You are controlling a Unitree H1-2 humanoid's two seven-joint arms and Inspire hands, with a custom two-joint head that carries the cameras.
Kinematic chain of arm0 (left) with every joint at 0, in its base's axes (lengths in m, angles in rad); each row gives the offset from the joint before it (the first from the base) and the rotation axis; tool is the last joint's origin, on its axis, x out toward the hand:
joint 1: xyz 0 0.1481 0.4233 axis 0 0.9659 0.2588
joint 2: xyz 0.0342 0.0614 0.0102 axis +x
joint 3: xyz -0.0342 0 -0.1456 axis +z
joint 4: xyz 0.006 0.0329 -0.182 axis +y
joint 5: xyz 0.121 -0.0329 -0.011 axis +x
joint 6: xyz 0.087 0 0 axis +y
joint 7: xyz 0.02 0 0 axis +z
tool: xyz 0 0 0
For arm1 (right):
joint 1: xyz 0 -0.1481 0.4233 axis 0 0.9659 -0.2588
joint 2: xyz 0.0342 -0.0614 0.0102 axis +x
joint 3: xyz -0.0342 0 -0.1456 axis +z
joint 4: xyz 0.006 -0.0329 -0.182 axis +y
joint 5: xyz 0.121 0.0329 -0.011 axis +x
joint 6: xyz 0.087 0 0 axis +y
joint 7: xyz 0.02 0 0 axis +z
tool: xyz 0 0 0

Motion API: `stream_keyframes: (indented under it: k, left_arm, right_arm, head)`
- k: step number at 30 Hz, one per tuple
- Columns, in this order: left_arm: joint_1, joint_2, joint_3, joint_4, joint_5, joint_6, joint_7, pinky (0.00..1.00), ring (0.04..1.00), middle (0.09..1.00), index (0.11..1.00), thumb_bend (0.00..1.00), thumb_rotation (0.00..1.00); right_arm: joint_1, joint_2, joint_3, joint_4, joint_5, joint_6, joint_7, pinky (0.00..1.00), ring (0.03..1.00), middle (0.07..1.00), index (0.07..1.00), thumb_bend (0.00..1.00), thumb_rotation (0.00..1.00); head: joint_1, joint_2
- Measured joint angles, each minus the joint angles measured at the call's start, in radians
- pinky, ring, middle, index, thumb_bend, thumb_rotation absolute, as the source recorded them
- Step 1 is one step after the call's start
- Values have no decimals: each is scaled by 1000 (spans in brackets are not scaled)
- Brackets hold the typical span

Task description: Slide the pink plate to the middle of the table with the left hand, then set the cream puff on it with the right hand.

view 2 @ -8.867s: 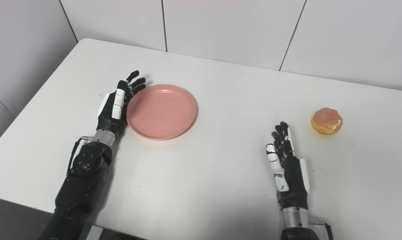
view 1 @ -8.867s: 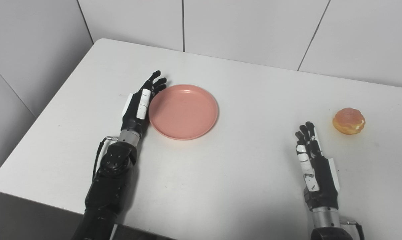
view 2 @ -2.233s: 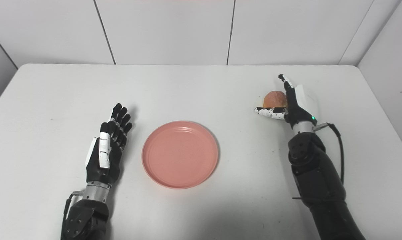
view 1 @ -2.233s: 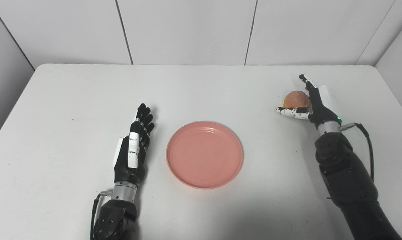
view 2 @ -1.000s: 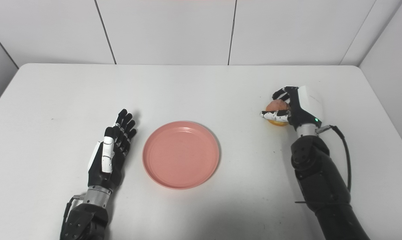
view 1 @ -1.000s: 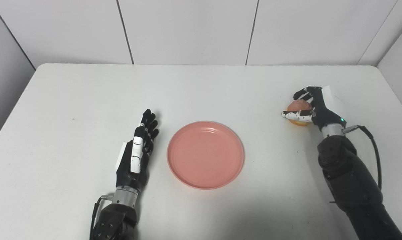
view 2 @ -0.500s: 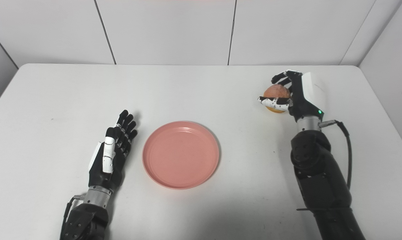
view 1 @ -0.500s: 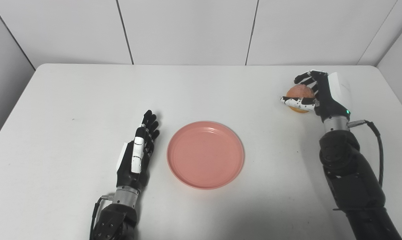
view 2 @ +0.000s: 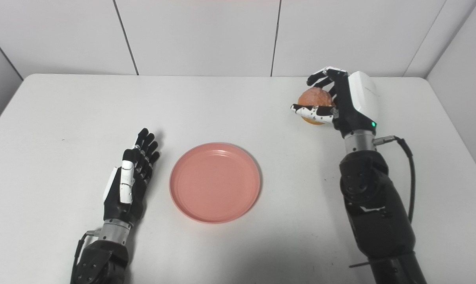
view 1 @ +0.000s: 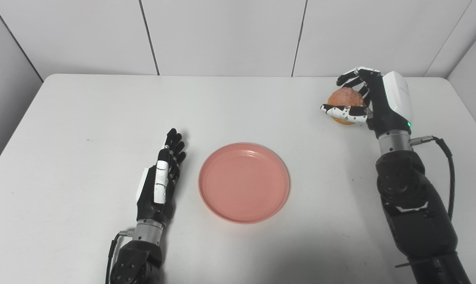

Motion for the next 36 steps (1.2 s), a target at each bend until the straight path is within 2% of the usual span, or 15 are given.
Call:
stream_keyframes:
  k: [4, 16, 17, 19, 22, 26, 36]
  left_arm:
    - [26, -14, -21, -34, 9, 27, 7, 1000, 1000, 1000, 1000, 711, 1000]
    - [35, -19, -43, -42, 24, 39, 12, 1000, 1000, 1000, 1000, 680, 1000]
    - [35, -19, -45, -41, 30, 38, 12, 1000, 1000, 1000, 1000, 678, 1000]
    - [34, -20, -48, -39, 31, 38, 12, 1000, 1000, 1000, 1000, 684, 1000]
    - [34, -20, -48, -39, 31, 38, 12, 1000, 1000, 1000, 1000, 689, 1000]
    - [34, -20, -48, -39, 31, 38, 12, 1000, 1000, 1000, 1000, 691, 1000]
    - [34, -20, -49, -41, 32, 41, 12, 1000, 1000, 1000, 1000, 693, 1000]
  right_arm:
    - [14, 6, 22, -27, -7, -3, 22, 144, 213, 470, 486, 525, 0]
    - [41, 29, 96, -77, 2, -63, 61, 169, 232, 470, 485, 524, 0]
    - [45, 33, 105, -83, 1, -72, 61, 176, 239, 471, 486, 524, 0]
    - [52, 41, 124, -86, -8, -88, 62, 222, 293, 409, 509, 515, 0]
    - [62, 51, 146, -86, -16, -99, 65, 243, 316, 397, 516, 513, 0]
    - [77, 61, 177, -87, -23, -131, 76, 311, 386, 421, 523, 515, 0]
    - [97, 88, 228, -85, -59, -219, 83, 316, 409, 449, 514, 517, 0]
  head:
    - [43, 2]
    - [44, 3]
    - [43, 5]
    - [43, 5]
    - [43, 5]
    - [40, 8]
    - [37, 12]
